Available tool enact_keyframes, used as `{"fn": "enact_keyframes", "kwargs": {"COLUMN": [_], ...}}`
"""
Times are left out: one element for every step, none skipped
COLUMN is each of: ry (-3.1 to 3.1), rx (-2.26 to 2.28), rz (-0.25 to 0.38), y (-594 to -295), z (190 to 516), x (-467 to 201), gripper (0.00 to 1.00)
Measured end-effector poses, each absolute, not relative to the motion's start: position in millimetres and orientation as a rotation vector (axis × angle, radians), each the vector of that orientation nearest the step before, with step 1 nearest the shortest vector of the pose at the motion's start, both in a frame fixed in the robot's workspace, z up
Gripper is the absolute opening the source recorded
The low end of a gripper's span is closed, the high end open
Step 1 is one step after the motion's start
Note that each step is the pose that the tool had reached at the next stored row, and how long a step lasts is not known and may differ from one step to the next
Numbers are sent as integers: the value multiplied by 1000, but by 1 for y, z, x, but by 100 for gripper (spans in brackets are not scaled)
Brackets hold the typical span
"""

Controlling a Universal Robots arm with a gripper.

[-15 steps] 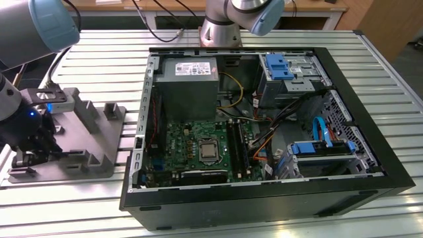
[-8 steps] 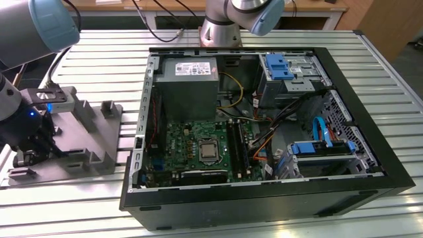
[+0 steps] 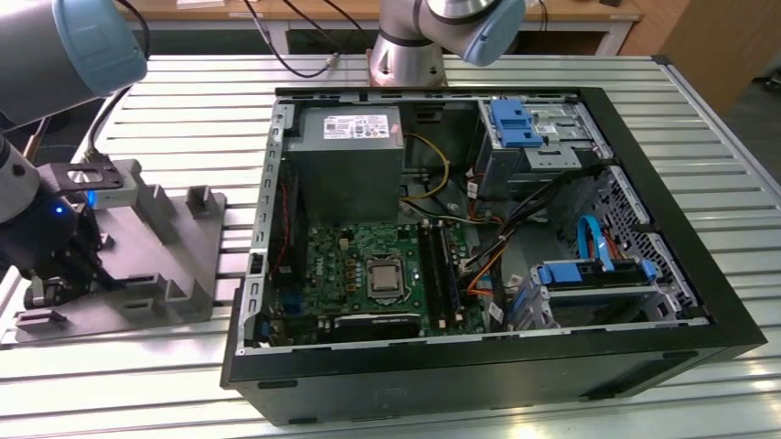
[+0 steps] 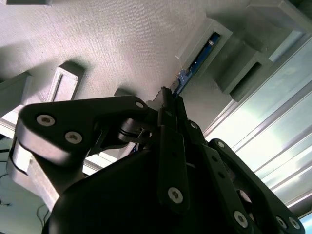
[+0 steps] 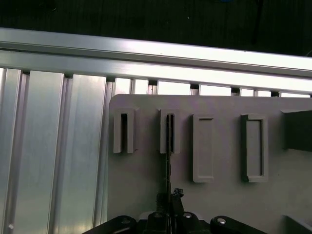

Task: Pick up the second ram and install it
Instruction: 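Pick up the second ram and move it above second insertion slot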

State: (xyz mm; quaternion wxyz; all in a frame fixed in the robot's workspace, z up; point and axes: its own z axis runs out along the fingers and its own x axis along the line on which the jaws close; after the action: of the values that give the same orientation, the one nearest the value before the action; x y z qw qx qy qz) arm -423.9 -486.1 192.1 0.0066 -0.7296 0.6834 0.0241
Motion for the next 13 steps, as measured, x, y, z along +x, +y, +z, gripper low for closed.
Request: {"fn": "enact_keyframes", "kwargs": {"ry": [2138, 2138, 2138, 2138, 2138, 2138, 2138, 2138, 2138, 2138, 2138, 2138, 2138], "rx": [-2283, -2283, -2283, -2283, -2283, -2283, -2283, -2283, -2283, -2283, -2283, -2283, -2283], "rz": [75, 75, 75, 75, 75, 75, 75, 75, 75, 75, 75, 75, 75], "y": [-486, -486, -486, -486, -486, -486, -486, -486, -486, -486, -486, -486, -486], "z": [192, 193, 193, 193, 194, 195, 195, 196, 197, 198, 199, 200, 200], "x": [-424, -424, -424, -424, -424, -424, -424, -424, -424, -424, -424, -424, -424], "gripper": [14, 14, 14, 14, 14, 14, 14, 14, 14, 14, 14, 14, 14]}}
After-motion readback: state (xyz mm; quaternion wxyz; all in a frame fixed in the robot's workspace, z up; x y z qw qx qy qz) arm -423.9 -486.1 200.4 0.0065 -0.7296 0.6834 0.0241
